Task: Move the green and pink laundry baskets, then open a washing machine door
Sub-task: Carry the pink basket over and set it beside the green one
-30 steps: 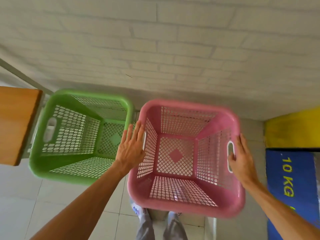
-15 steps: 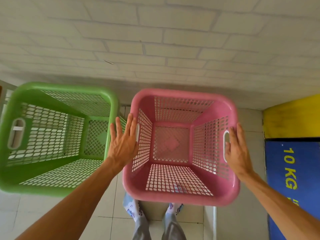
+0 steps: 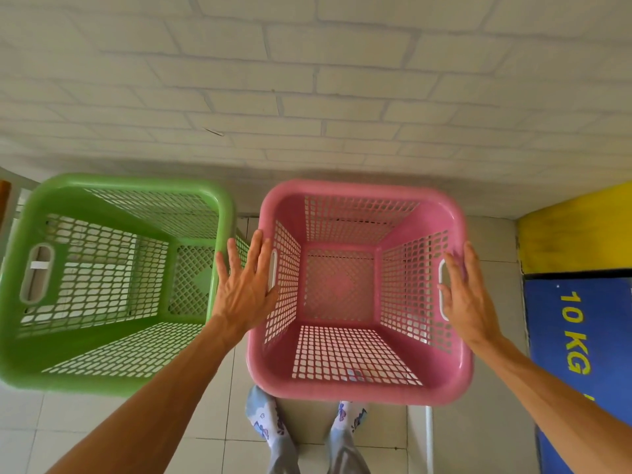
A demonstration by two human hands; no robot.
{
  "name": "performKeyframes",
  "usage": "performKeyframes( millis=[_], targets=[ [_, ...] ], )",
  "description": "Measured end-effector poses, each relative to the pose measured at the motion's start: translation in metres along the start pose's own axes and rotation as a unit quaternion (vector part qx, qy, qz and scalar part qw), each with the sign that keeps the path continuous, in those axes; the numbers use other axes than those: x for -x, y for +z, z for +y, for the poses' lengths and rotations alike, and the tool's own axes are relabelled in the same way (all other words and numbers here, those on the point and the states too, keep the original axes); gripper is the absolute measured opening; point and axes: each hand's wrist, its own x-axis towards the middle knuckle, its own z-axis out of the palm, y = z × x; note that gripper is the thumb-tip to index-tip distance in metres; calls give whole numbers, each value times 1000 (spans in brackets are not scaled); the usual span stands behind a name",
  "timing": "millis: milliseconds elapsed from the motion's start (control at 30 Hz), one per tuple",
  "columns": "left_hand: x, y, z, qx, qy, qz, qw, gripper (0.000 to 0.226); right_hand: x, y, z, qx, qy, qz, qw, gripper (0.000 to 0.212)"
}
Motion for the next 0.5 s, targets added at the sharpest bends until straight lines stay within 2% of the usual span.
performKeyframes(
  millis=[233,500],
  targets=[
    [8,-31,4,35,-20,-12,999,97,-5,-25,-3,57,1,-60,997,78],
    [51,-106,3,58,1,-3,998,88,4,-87,-47,38,12,-90,995,76]
  ],
)
